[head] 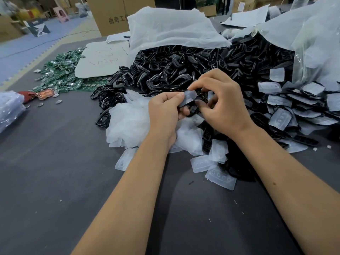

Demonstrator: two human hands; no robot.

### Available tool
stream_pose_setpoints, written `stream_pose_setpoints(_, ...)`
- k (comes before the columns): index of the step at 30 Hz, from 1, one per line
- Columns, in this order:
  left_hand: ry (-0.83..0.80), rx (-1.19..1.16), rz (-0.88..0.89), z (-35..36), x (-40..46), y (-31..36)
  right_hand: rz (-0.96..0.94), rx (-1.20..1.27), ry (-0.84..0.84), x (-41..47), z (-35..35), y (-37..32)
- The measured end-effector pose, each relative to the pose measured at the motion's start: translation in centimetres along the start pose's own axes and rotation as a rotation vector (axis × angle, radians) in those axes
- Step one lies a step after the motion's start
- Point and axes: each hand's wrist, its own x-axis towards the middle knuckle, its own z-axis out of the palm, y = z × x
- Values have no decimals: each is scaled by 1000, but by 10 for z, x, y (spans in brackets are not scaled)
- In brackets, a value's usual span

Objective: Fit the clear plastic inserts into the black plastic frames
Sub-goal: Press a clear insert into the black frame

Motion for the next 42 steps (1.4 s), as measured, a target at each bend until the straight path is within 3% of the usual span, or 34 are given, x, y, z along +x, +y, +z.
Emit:
stream_pose_setpoints(8, -29, -84, -94, 1, -2, 10, 39, 20, 55, 1, 2, 3)
stream_pose_setpoints(10, -45, -108, -80, 1, -2, 9, 199, 191, 62, 1, 3, 0)
stream_pose_setpoints(13, -85, -84, 19, 0, -3, 5, 520, 638, 1, 4, 1, -4)
stream_pose_setpoints(16, -101, -42, 96, -3, -4, 1, 652, 904, -106, 5, -4, -5)
stream_pose_setpoints(22, -134, -33, 38, -3, -2, 2, 718, 1012, -203, 6, -7, 0)
stream_pose_setpoints(30, -171, -30, 3, -4, -1, 2, 675, 1003, -11, 4, 1, 7)
stream_pose_setpoints(42, -177, 104, 189, -2, -4, -4, 609, 988, 26, 3, -2, 8)
